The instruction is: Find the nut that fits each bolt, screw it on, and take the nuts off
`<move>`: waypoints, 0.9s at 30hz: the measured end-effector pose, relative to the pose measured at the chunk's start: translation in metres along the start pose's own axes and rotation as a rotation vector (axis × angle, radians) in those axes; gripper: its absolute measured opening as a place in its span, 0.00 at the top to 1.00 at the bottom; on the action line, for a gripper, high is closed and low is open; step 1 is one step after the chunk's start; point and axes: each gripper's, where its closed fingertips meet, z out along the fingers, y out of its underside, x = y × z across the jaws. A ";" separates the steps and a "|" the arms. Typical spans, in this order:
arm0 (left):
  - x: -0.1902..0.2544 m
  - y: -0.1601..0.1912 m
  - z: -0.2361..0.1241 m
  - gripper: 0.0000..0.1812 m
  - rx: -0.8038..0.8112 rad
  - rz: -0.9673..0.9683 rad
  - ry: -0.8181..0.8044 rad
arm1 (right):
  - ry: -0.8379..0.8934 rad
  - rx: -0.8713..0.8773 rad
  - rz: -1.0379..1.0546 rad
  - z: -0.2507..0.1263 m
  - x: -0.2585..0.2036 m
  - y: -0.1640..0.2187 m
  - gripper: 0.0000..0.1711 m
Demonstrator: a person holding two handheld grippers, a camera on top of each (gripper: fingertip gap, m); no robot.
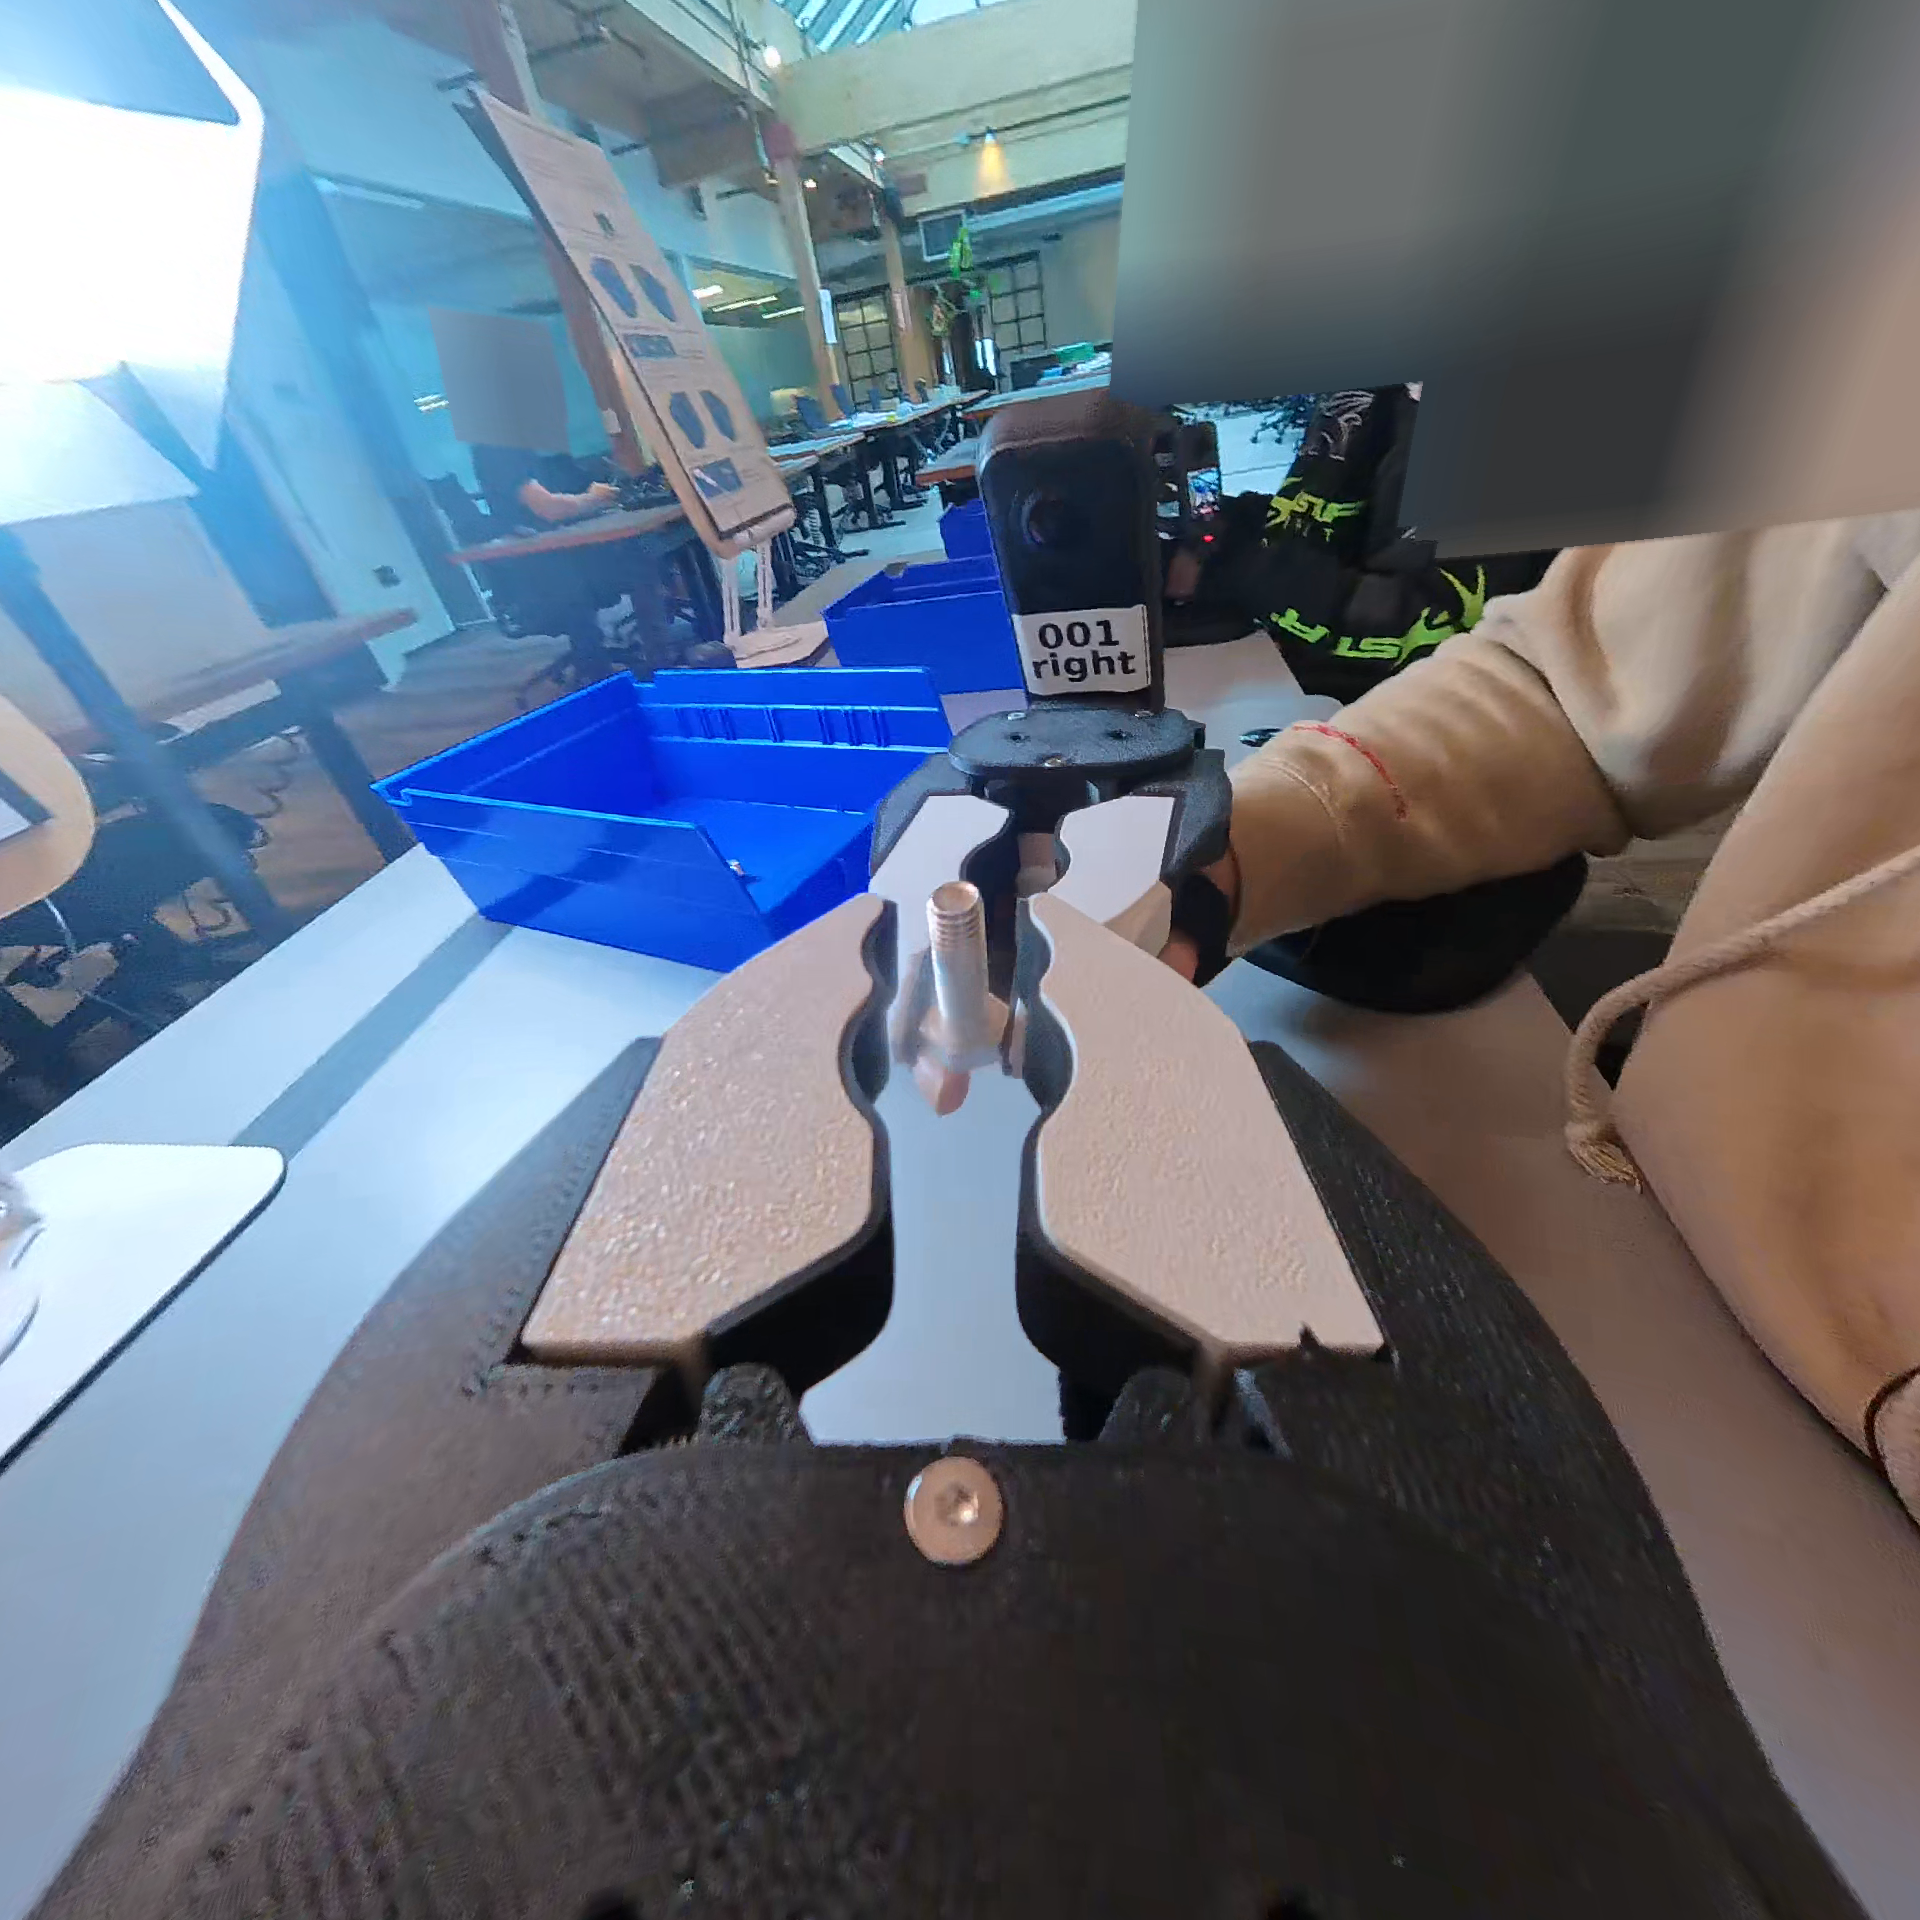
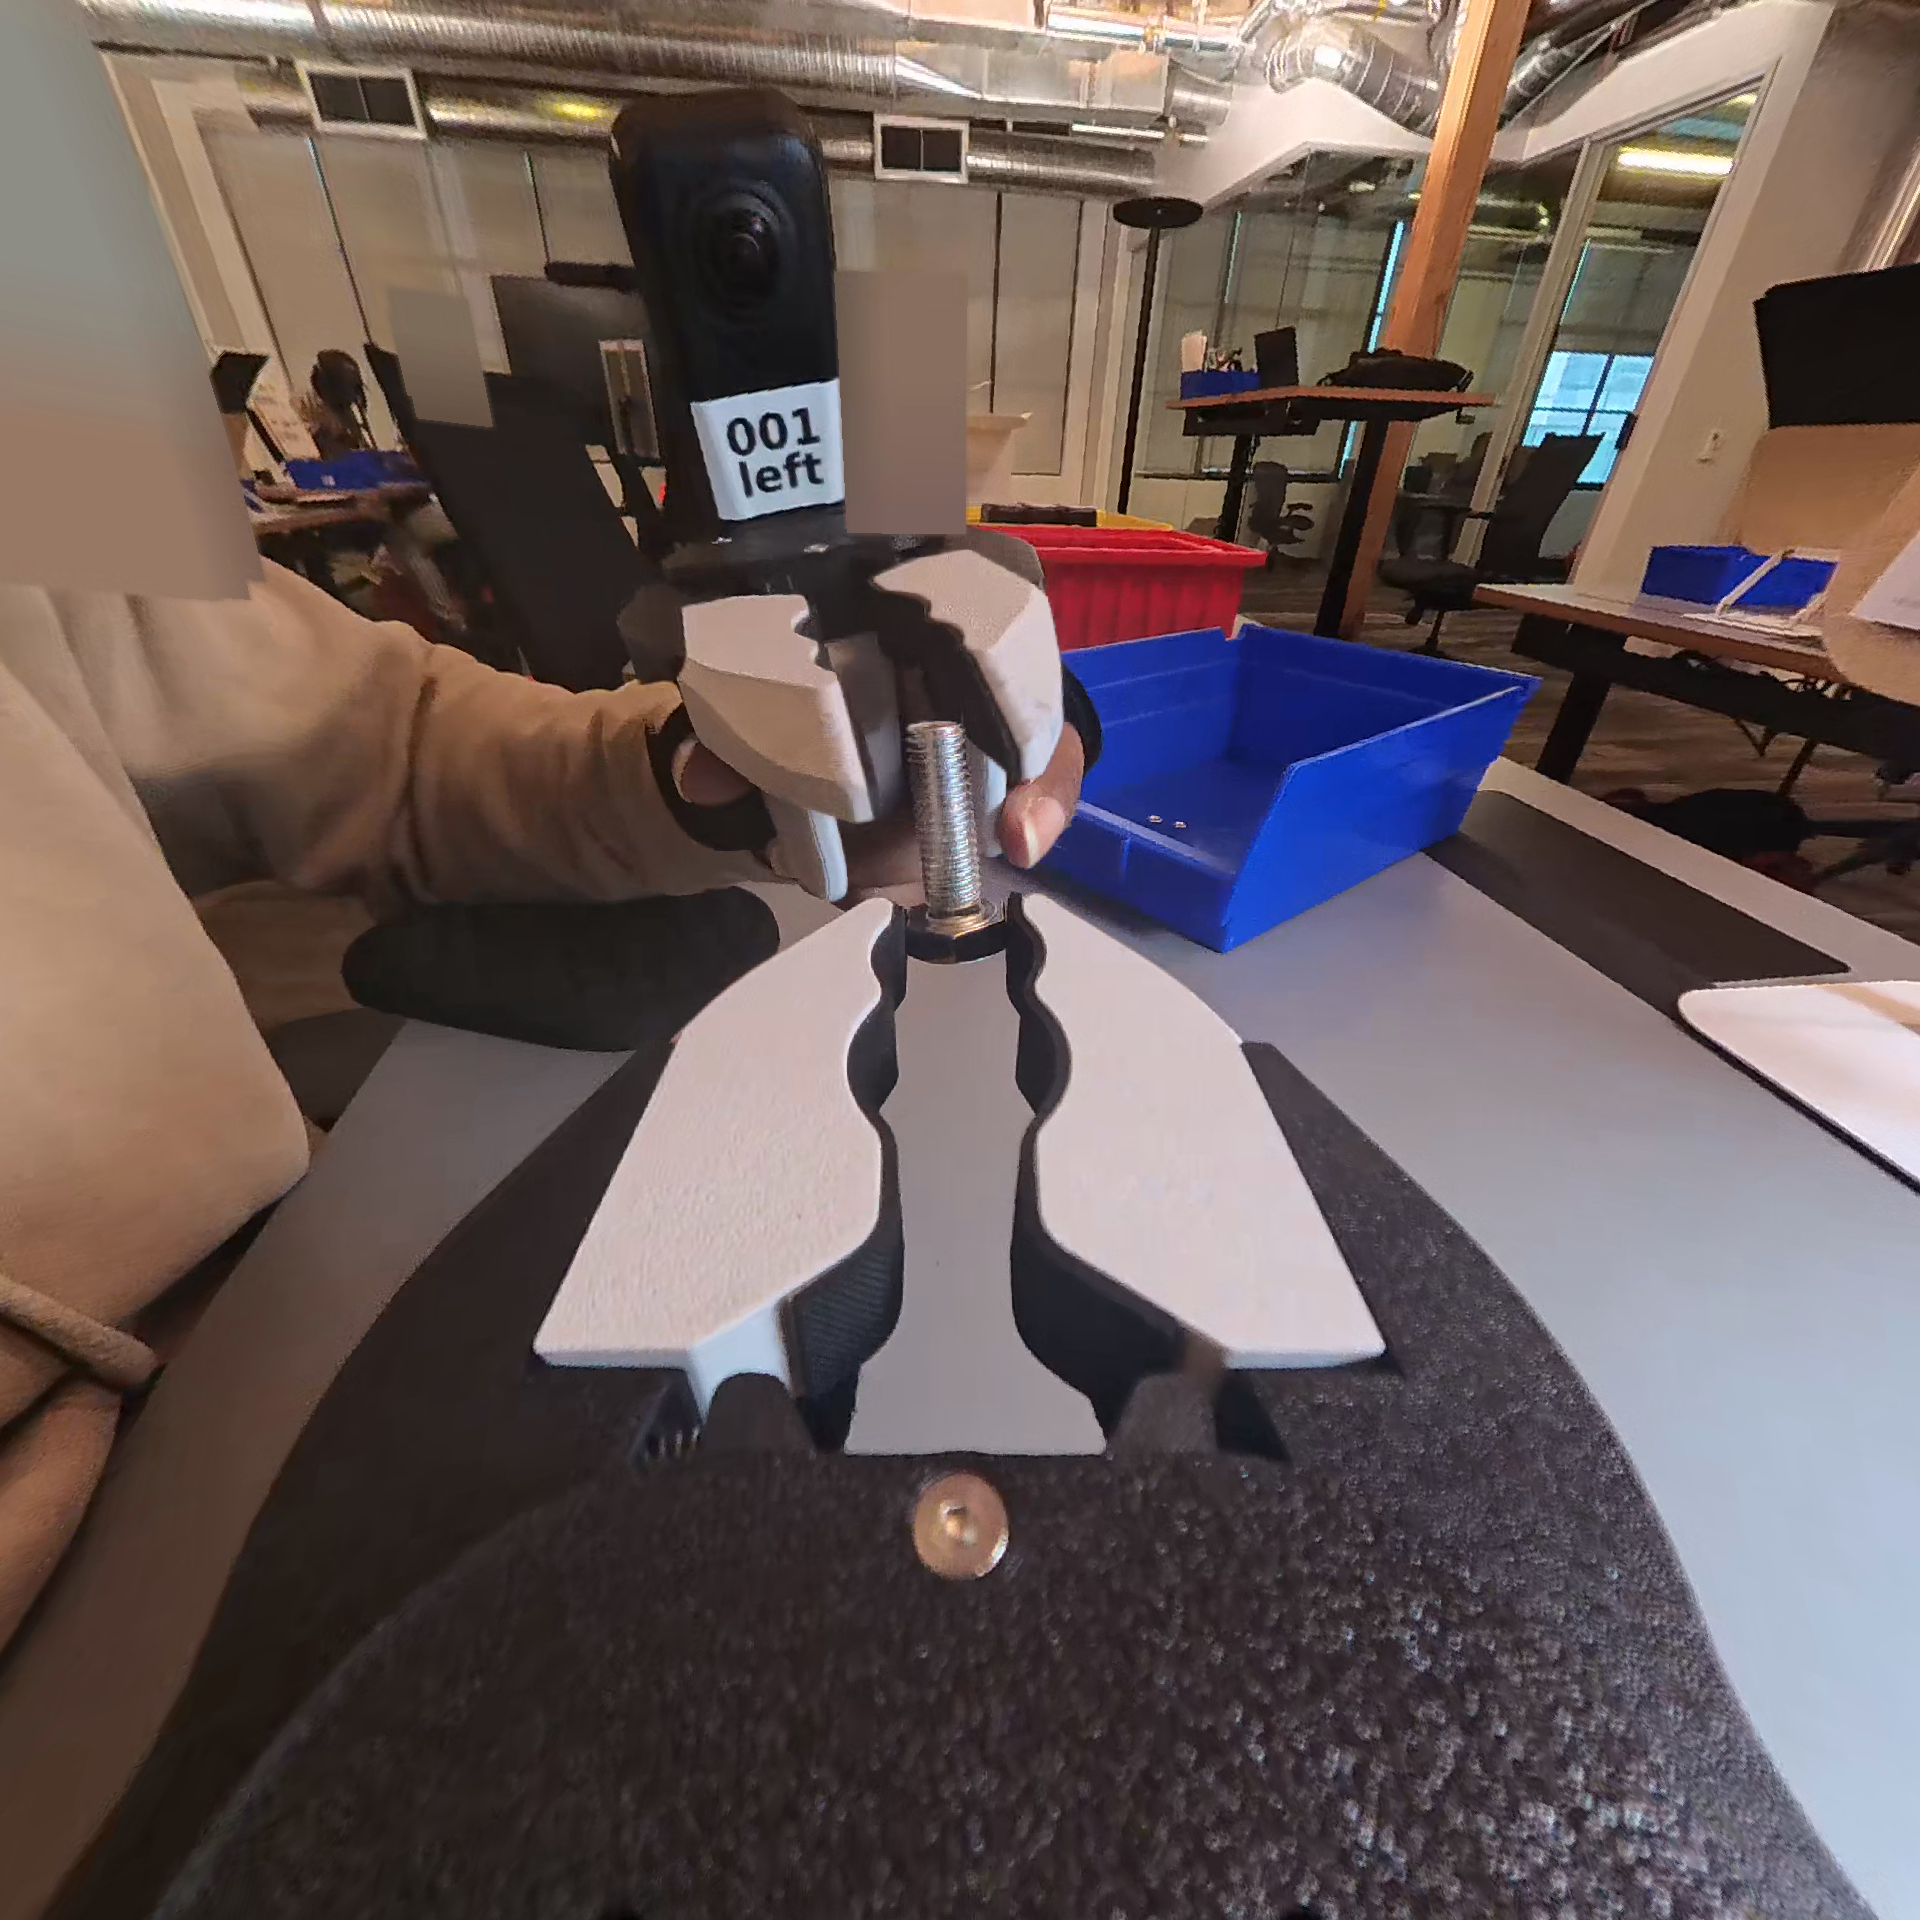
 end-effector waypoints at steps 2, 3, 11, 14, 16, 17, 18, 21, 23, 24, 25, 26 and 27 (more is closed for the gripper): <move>0.002 0.005 0.001 0.94 -0.029 0.031 0.005 | 0.000 -0.007 -0.010 0.001 -0.002 0.002 0.89; 0.003 0.006 0.001 0.94 -0.037 0.039 0.012 | 0.000 -0.011 -0.018 0.001 -0.003 0.003 0.89; 0.008 0.001 -0.002 0.95 0.038 -0.036 0.083 | 0.002 -0.024 -0.040 0.003 -0.007 0.003 0.86; 0.010 0.002 -0.001 0.95 0.034 -0.040 0.091 | -0.005 -0.061 -0.039 0.006 -0.008 0.011 0.83; 0.011 0.003 0.000 0.95 0.036 -0.042 0.094 | -0.006 -0.059 -0.044 0.007 -0.010 0.011 0.84; 0.011 0.003 0.000 0.95 0.035 -0.044 0.094 | -0.001 -0.057 -0.055 0.007 -0.010 0.010 0.86; 0.010 0.004 0.000 0.95 0.031 -0.040 0.092 | 0.003 -0.057 -0.062 0.007 -0.010 0.009 0.87; 0.011 0.004 0.001 0.95 0.029 -0.039 0.092 | 0.007 -0.058 -0.058 0.007 -0.010 0.009 0.88; 0.011 0.005 0.001 0.95 0.028 -0.034 0.089 | 0.013 -0.061 -0.062 0.007 -0.010 0.009 0.89; 0.011 0.005 0.001 0.95 0.028 -0.033 0.086 | 0.016 -0.062 -0.064 0.007 -0.009 0.010 0.89; 0.011 0.005 0.001 0.95 0.029 -0.034 0.086 | 0.018 -0.063 -0.064 0.007 -0.009 0.010 0.89; 0.011 0.005 0.001 0.95 0.028 -0.036 0.085 | 0.019 -0.063 -0.063 0.007 -0.009 0.010 0.89; 0.010 0.005 0.001 0.95 0.027 -0.037 0.084 | 0.022 -0.065 -0.065 0.007 -0.009 0.010 0.89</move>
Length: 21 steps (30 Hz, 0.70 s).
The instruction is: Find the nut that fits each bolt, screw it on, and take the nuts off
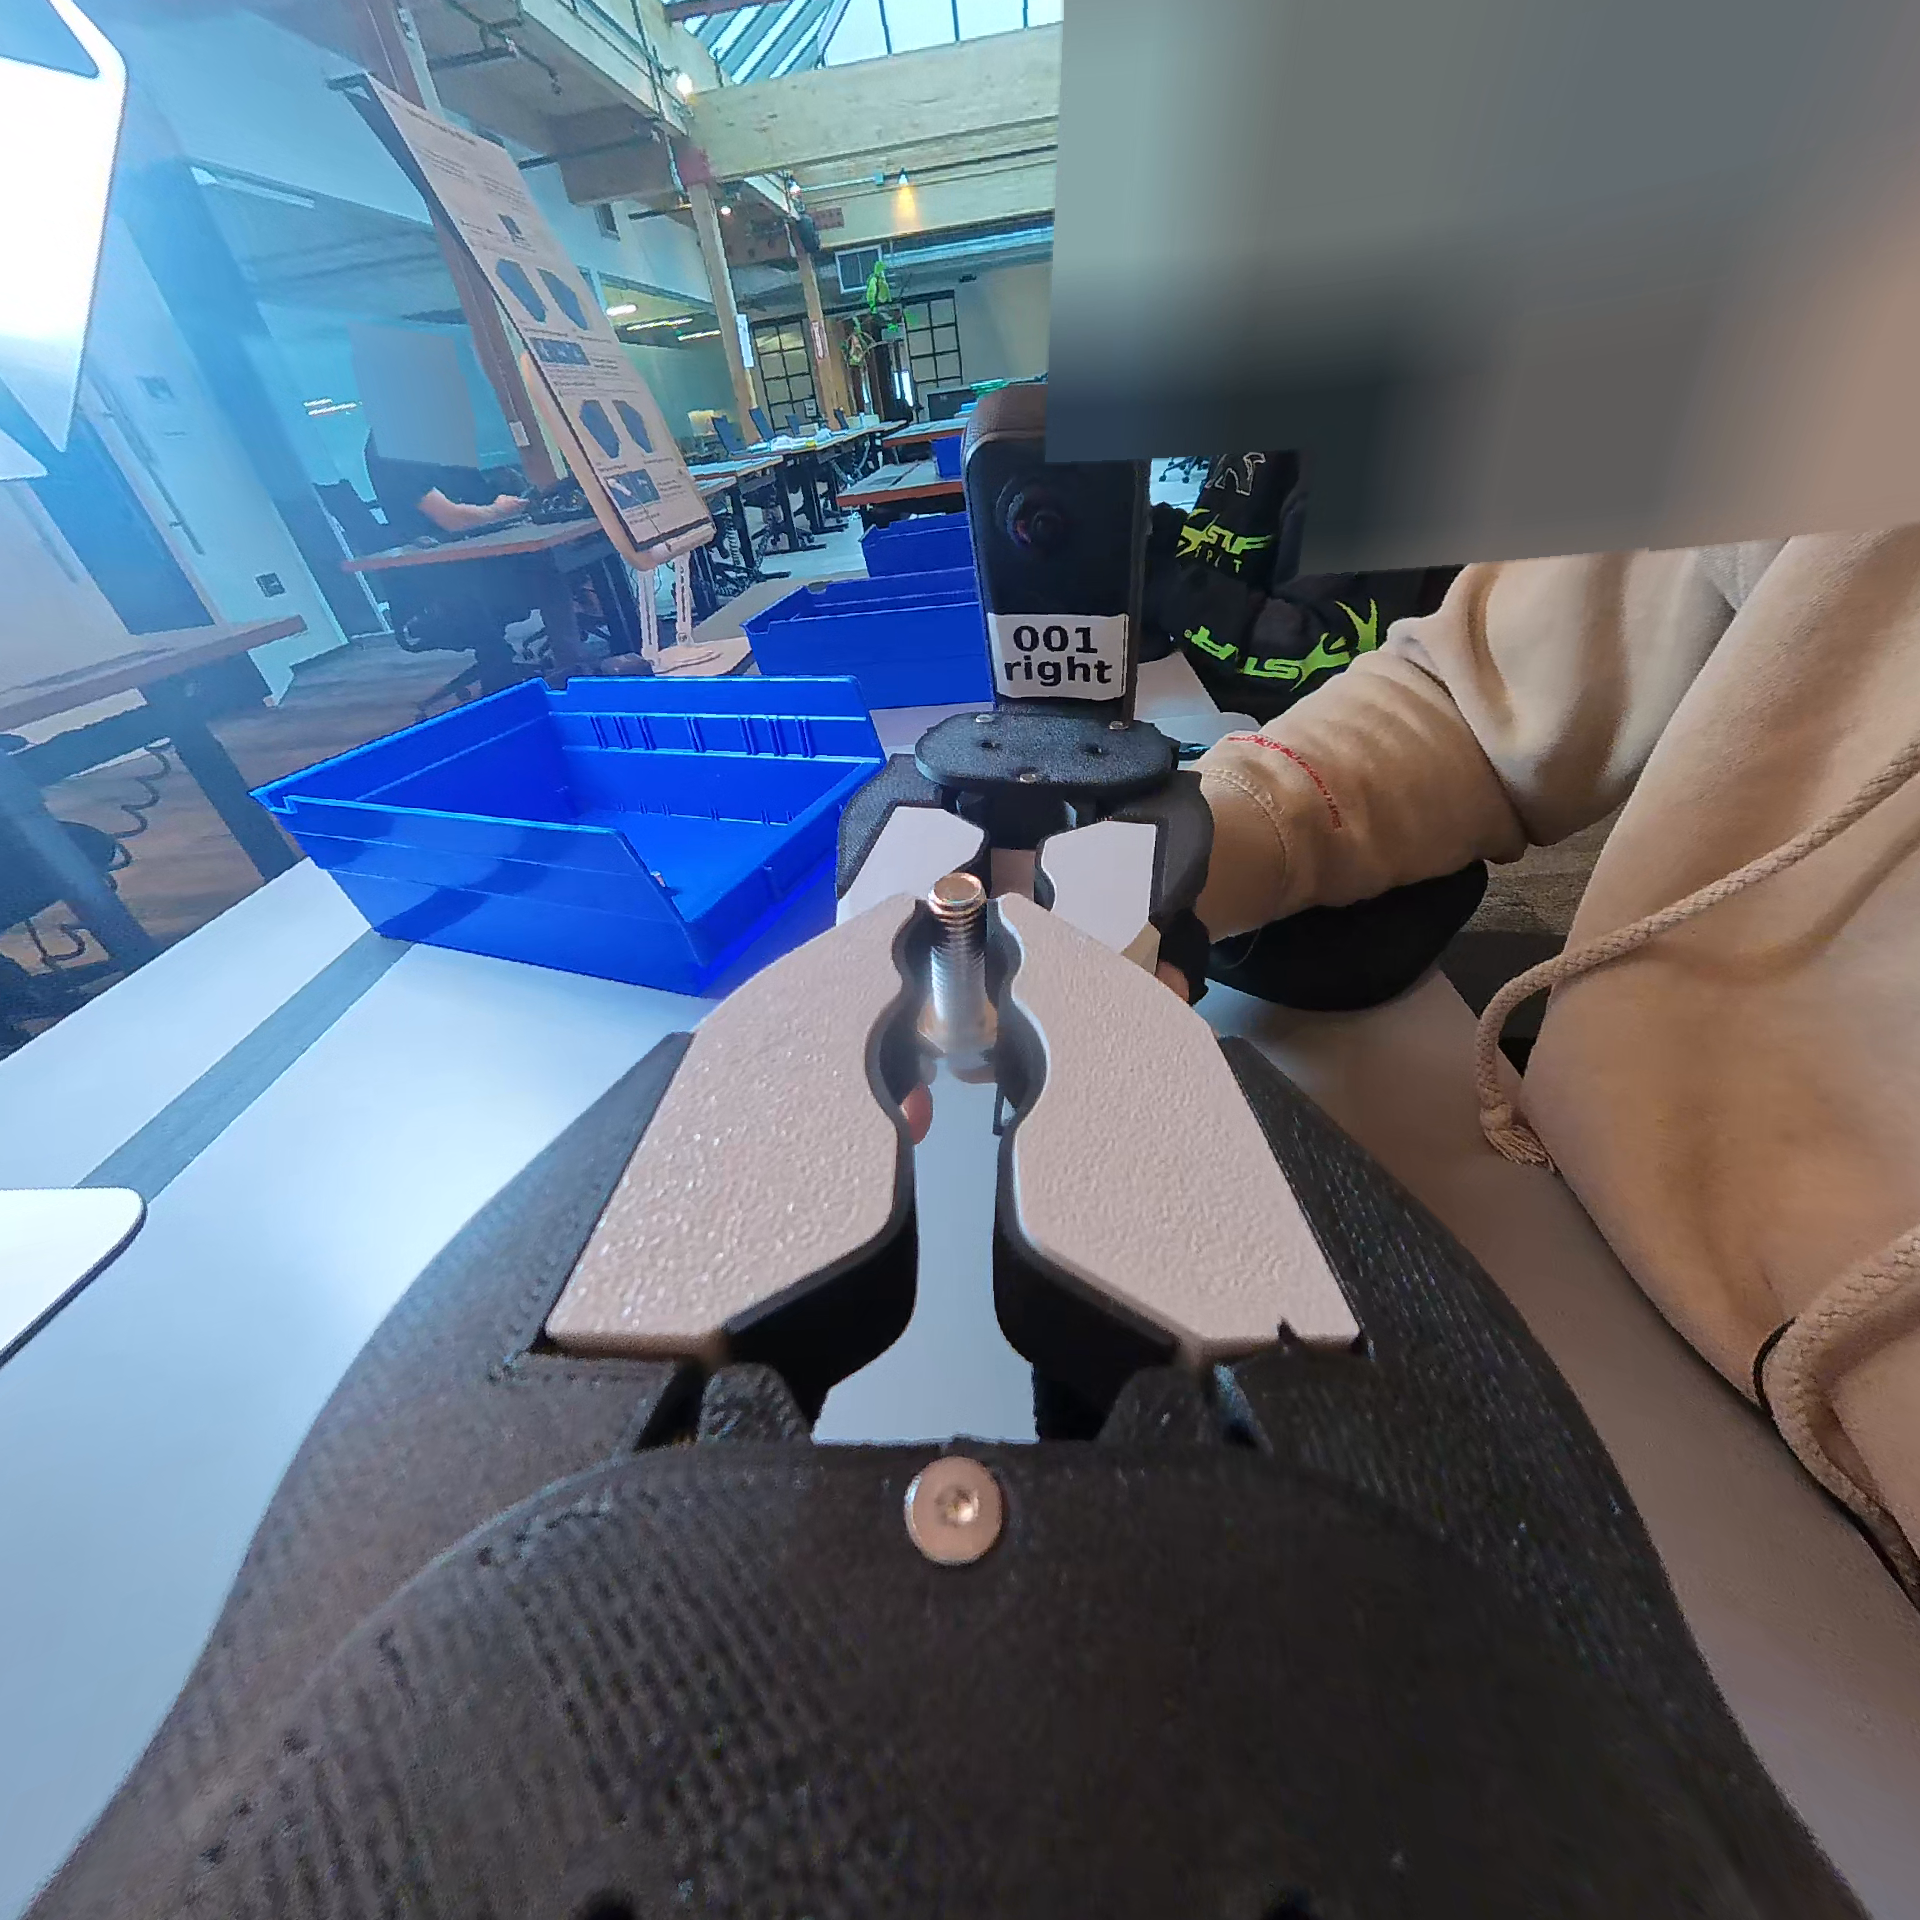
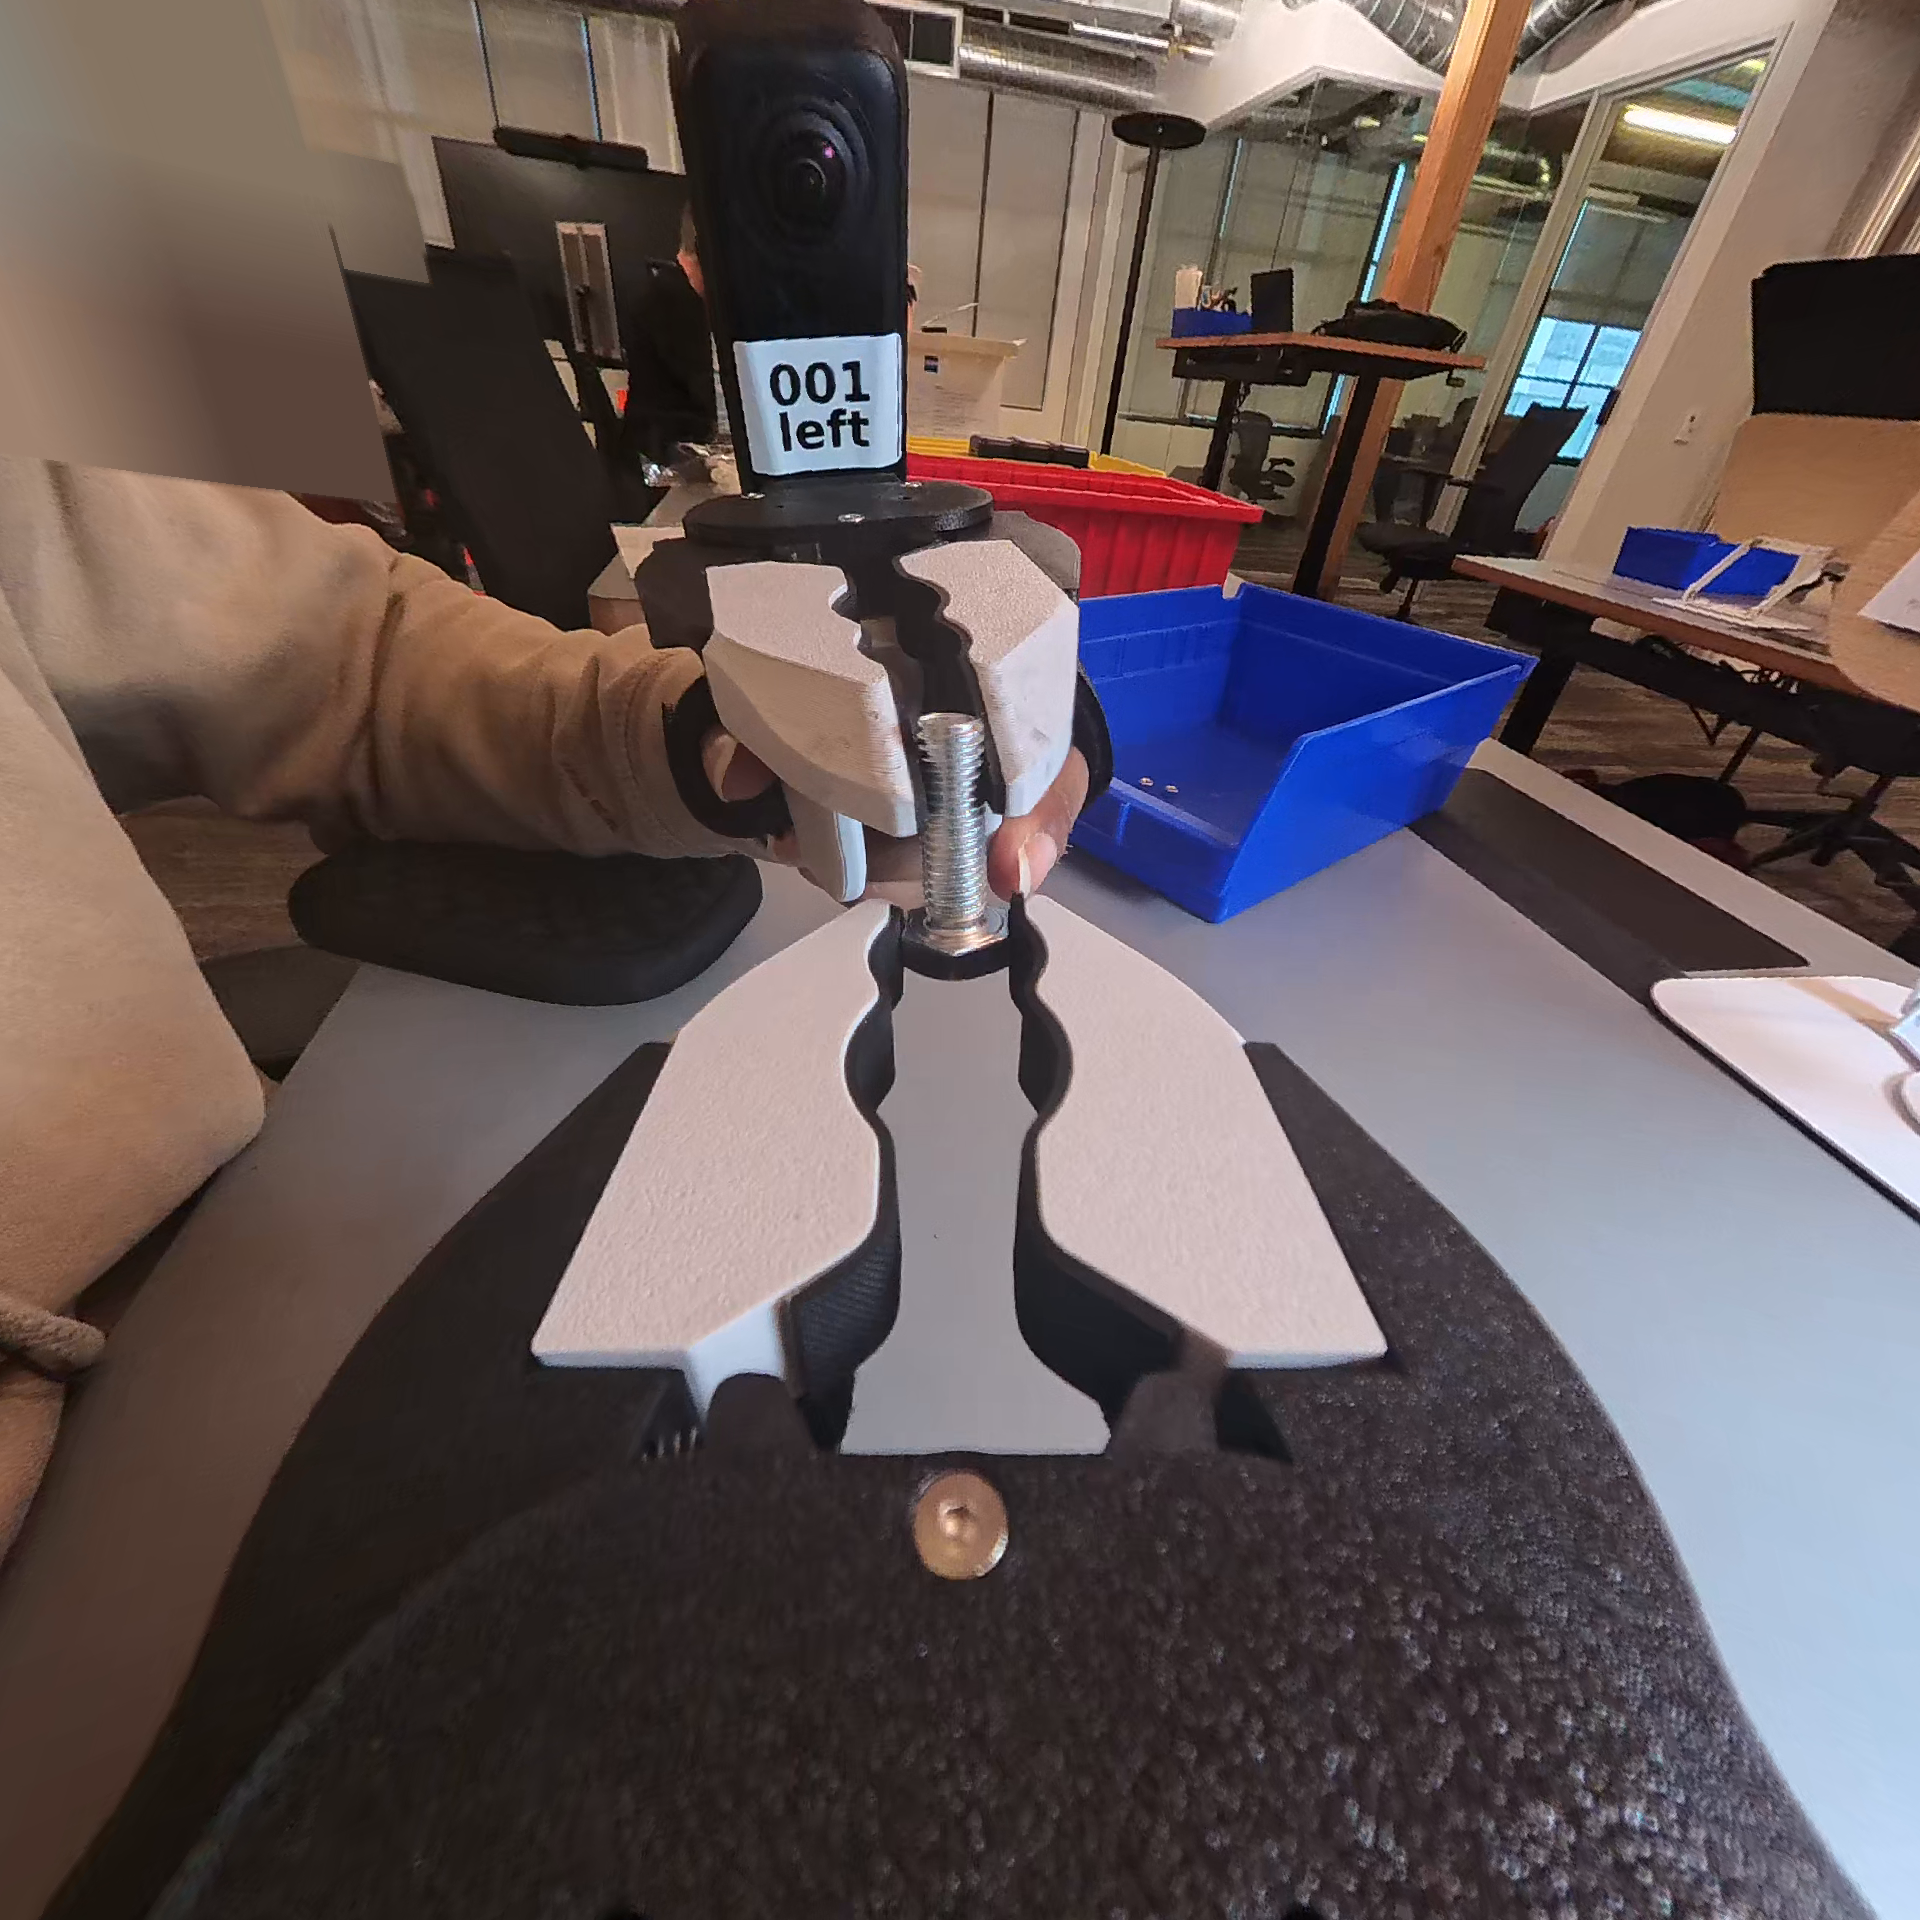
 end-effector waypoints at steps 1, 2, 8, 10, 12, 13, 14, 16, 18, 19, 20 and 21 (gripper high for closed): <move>0.000 0.000 0.000 0.95 0.003 -0.004 0.000 | 0.003 -0.005 -0.004 0.000 0.000 0.001 0.89; 0.000 -0.001 0.000 0.95 0.006 -0.011 0.001 | 0.005 -0.011 -0.009 0.001 0.000 0.002 0.89; -0.001 -0.001 0.000 0.95 0.004 -0.008 -0.002 | 0.016 -0.012 -0.014 0.001 0.001 0.003 0.89; -0.001 0.000 0.000 0.95 0.004 -0.009 -0.004 | 0.023 -0.016 -0.018 0.001 0.002 0.003 0.89; -0.001 -0.001 0.001 0.95 0.007 -0.010 -0.005 | 0.028 -0.013 -0.020 0.001 0.002 0.003 0.89; -0.001 -0.001 0.001 0.95 0.008 -0.010 -0.007 | 0.032 -0.009 -0.022 0.001 0.002 0.002 0.89; -0.002 -0.001 0.001 0.95 0.008 -0.008 -0.009 | 0.036 -0.006 -0.022 0.001 0.003 0.002 0.89; -0.002 -0.001 0.001 0.95 0.008 -0.010 -0.012 | 0.045 -0.006 -0.021 0.001 0.003 0.002 0.89; -0.002 -0.002 0.001 0.95 0.014 -0.013 -0.011 | 0.051 -0.006 -0.019 0.000 0.003 0.001 0.89; -0.002 -0.002 0.001 0.95 0.013 -0.014 -0.011 | 0.050 -0.010 -0.016 0.001 0.003 0.001 0.89; -0.002 -0.002 0.001 0.95 0.014 -0.014 -0.013 | 0.052 -0.012 -0.014 0.001 0.003 0.001 0.89; -0.002 -0.003 0.001 0.95 0.018 -0.016 -0.016 | 0.056 -0.011 -0.013 0.001 0.003 0.001 0.89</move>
